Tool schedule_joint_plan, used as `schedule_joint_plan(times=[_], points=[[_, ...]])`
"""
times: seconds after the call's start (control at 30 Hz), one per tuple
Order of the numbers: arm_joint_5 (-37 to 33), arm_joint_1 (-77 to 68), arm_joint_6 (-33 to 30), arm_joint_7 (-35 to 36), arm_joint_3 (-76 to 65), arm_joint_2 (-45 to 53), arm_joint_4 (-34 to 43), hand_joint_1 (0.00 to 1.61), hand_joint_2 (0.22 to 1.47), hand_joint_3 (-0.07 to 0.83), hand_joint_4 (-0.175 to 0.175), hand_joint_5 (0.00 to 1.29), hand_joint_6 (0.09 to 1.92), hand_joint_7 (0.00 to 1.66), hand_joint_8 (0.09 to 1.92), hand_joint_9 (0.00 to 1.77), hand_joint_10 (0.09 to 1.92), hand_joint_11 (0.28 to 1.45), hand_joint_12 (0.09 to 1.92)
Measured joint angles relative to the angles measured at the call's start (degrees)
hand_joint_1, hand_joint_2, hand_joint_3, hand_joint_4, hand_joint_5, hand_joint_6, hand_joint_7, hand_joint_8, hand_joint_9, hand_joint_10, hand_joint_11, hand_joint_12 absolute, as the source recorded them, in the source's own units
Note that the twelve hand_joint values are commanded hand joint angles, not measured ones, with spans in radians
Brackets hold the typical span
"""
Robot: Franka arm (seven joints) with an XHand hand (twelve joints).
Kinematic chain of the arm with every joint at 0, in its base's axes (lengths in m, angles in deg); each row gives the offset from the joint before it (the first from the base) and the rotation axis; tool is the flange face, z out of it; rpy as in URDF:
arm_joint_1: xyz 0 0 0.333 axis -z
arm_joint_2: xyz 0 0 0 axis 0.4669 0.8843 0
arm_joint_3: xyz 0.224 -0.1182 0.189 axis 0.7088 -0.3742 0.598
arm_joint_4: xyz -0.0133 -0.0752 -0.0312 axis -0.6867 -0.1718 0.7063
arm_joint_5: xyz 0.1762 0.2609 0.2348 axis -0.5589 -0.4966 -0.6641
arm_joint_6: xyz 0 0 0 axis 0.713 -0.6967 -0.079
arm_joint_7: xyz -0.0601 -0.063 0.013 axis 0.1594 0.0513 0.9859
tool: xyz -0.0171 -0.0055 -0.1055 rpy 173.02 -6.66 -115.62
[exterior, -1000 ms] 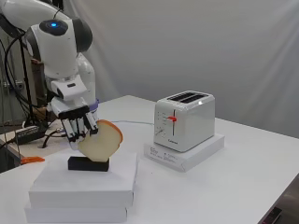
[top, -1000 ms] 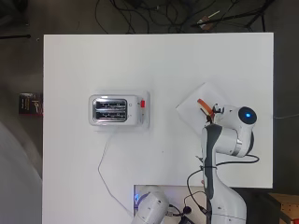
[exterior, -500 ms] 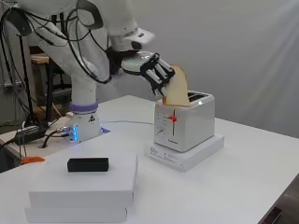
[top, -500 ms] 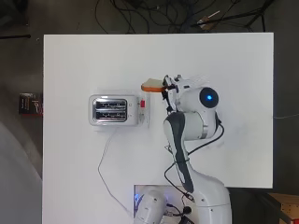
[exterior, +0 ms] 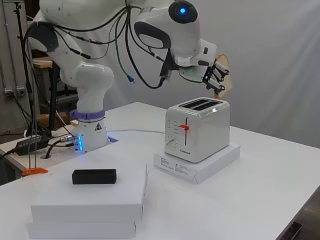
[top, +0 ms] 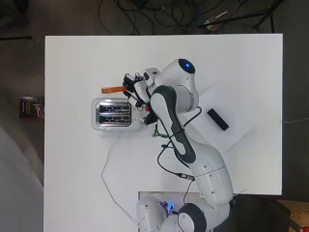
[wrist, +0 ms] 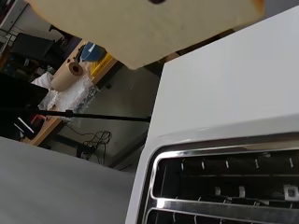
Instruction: Teleoperate dual arm-hand system to toast a bread
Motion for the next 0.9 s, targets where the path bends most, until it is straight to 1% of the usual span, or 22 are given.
schedule_joint_plan(times=[0.07, 0.1, 0.2, 0.27, 0.3, 0.4, 0.43, 0.5, 0.53, 0.6, 0.67, 0.77, 0.8, 0.9], points=[[-1.1, -1.5, 1.7, -0.3, -0.7, -0.4, 0.0, 1.18, 1.26, 0.0, -0.135, 0.58, 1.43, 0.88, 1.32, 0.98, 1.02, 0.65, 0.68], [-1.0, -1.7, 1.9, -0.2, -0.9, -0.4, -0.3, 1.17, 1.26, 0.0, -0.129, 0.58, 1.45, 0.87, 1.32, 0.97, 1.01, 0.65, 0.62], [2.8, 0.2, 1.5, -0.4, 0.8, -0.5, -3.3, 1.16, 1.26, 0.0, -0.122, 0.56, 1.5, 0.87, 1.27, 0.99, 0.84, 0.69, 0.42], [5.1, 2.9, 0.8, -0.6, 3.4, -0.7, -6.2, 1.16, 1.26, 0.001, -0.121, 0.55, 1.52, 0.88, 1.25, 1.01, 0.73, 0.72, 0.34], [5.5, 4.5, 0.4, -0.8, 4.5, -0.9, -7.4, 1.16, 1.26, 0.001, -0.12, 0.55, 1.53, 0.88, 1.24, 1.02, 0.71, 0.72, 0.32], [6.4, 9.5, -2.1, -2.2, 7.0, -1.6, -11.2, 1.17, 1.26, 0.002, -0.123, 0.56, 1.55, 0.89, 1.17, 1.09, 0.55, 0.75, 0.26], [6.9, 11.4, -3.2, -2.8, 8.3, -1.8, -12.7, 1.17, 1.25, 0.003, -0.115, 0.57, 1.56, 0.9, 1.15, 1.11, 0.5, 0.76, 0.24], [7.7, 15.8, -5.8, -4.0, 11.7, -2.3, -16.3, 1.17, 1.24, 0.002, -0.088, 0.61, 1.53, 0.91, 1.11, 1.16, 0.4, 0.77, 0.2], [7.6, 17.3, -6.8, -4.4, 13.0, -2.5, -17.7, 1.17, 1.23, 0.0, -0.074, 0.63, 1.49, 0.92, 1.09, 1.18, 0.37, 0.78, 0.18], [6.9, 19.0, -9.4, -5.2, 14.1, -2.6, -19.6, 1.18, 1.21, 0.003, -0.059, 0.68, 1.42, 0.96, 1.03, 1.23, 0.28, 0.78, 0.13], [6.2, 19.0, -12.4, -5.6, 13.7, -2.7, -20.8, 1.19, 1.19, 0.001, -0.061, 0.7, 1.38, 0.99, 1.0, 1.27, 0.23, 0.8, 0.11], [3.9, 18.1, -14.6, -5.3, 13.2, -2.8, -22.3, 1.2, 1.17, -0.001, -0.072, 0.73, 1.34, 1.03, 0.92, 1.31, 0.18, 0.81, 0.09], [3.4, 17.9, -15.2, -5.4, 13.2, -2.8, -22.4, 1.2, 1.17, 0.0, -0.066, 0.74, 1.35, 1.03, 0.92, 1.3, 0.15, 0.81, 0.09], [2.7, 16.5, -15.2, -6.0, 12.9, -2.6, -22.3, 1.18, 1.19, 0.001, -0.027, 0.75, 1.38, 0.98, 0.95, 1.27, 0.09, 0.78, 0.09]])
